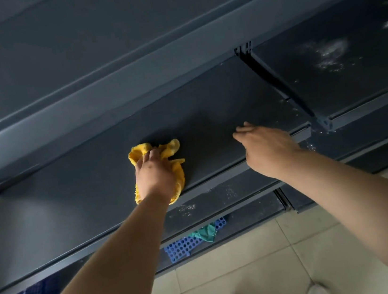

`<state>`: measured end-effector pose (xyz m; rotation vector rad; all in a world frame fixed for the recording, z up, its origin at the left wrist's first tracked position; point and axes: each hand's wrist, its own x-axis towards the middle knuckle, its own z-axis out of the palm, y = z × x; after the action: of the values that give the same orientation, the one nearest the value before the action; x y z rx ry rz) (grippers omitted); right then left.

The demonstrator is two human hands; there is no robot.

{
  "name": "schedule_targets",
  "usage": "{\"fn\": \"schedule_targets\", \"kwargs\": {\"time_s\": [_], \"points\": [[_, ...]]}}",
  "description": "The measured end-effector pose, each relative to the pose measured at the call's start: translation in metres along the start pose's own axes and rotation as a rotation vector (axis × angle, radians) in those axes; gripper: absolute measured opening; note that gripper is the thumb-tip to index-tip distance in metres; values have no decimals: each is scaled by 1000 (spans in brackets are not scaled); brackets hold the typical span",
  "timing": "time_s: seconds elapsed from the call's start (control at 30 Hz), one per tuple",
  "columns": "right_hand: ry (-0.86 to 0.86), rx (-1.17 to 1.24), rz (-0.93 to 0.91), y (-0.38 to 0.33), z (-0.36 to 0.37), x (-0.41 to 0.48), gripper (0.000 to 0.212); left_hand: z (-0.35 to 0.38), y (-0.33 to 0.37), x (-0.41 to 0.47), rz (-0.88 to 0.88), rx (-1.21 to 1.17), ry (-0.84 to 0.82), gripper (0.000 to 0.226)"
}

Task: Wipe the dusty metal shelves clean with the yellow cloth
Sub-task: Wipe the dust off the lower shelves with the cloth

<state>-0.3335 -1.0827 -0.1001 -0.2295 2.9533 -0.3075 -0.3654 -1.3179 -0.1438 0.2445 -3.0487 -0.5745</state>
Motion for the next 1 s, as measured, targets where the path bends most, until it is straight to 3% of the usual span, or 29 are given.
{"fn": "schedule_targets", "kwargs": {"time_s": [0.07, 0.17, 0.27, 0.33, 0.43, 0.5, 0.63, 0.73, 0.8, 0.87, 1.0], "points": [[5, -17, -9, -2, -4, -1, 49, -6, 15, -2, -140, -272, -24, 30], [13, -49, -9, -6, -15, 0, 46, -27, 45, 0, -394, -1037, -160, 21], [7, -71, -1, -10, -24, 3, 45, -55, 66, 1, -486, -1357, -332, 21], [-2, -80, 2, -14, -28, 5, 45, -63, 61, 8, -485, -1255, -297, 20], [-10, -69, 23, -23, -30, 10, 46, -67, 36, 26, -412, -581, 24, 21], [-14, -60, 29, -29, -27, 12, 47, -65, 30, 27, -361, -405, 128, 22], [-36, -61, 25, -32, -14, 14, 45, -46, 48, 10, -160, -613, -336, 34], [-33, -83, 13, -24, -8, 12, 45, -29, 43, 3, 133, -204, -121, 43], [-19, -101, 2, -15, -10, 7, 44, -21, 30, -2, 257, 100, -168, 49], [3, -106, 14, -2, -13, 1, 45, -11, 16, -8, 253, 238, -294, 57], [43, -169, 73, 40, -22, -13, 50, 6, 27, -12, 59, 178, -216, 57]]}}
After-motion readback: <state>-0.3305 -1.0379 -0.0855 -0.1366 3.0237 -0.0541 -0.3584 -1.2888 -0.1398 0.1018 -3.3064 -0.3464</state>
